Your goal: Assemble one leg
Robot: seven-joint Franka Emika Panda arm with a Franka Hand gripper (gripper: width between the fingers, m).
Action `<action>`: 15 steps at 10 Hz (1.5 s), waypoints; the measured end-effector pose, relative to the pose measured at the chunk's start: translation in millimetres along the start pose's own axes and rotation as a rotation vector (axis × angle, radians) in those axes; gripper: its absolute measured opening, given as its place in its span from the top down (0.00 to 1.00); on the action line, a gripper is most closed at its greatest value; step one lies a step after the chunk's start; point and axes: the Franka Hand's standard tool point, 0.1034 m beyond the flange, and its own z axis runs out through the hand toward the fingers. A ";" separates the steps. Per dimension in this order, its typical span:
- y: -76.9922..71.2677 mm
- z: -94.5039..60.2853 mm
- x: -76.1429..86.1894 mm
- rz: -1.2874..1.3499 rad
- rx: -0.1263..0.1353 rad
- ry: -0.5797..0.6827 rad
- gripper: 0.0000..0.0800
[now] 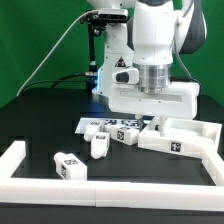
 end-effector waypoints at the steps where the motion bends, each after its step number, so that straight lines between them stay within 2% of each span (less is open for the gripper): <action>1: 0.0 0.0 0.0 -0.001 0.000 0.000 0.90; 5: -0.2 -3.3 1.4 -0.019 0.001 -0.001 0.94; 7: 2.0 -22.9 4.1 -0.073 0.003 -0.015 0.94; 8: 7.9 -42.6 10.7 -0.117 0.010 -0.022 0.94; 9: 16.9 -62.6 21.0 -0.150 0.019 -0.028 0.94; 10: 26.0 -73.8 35.6 -0.178 0.028 -0.028 0.94; 11: 33.9 -74.9 49.4 -0.190 0.032 -0.027 0.94; 12: 34.9 -71.2 62.4 -0.194 0.032 -0.031 0.94; 14: 20.7 -78.5 107.0 -0.210 0.047 -0.029 0.94; 15: 15.5 -69.3 118.3 -0.215 0.051 -0.042 0.94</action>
Offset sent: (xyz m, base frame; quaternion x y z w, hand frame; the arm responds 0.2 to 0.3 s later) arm 0.0000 0.0000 0.0000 0.0000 0.0000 0.0000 1.0000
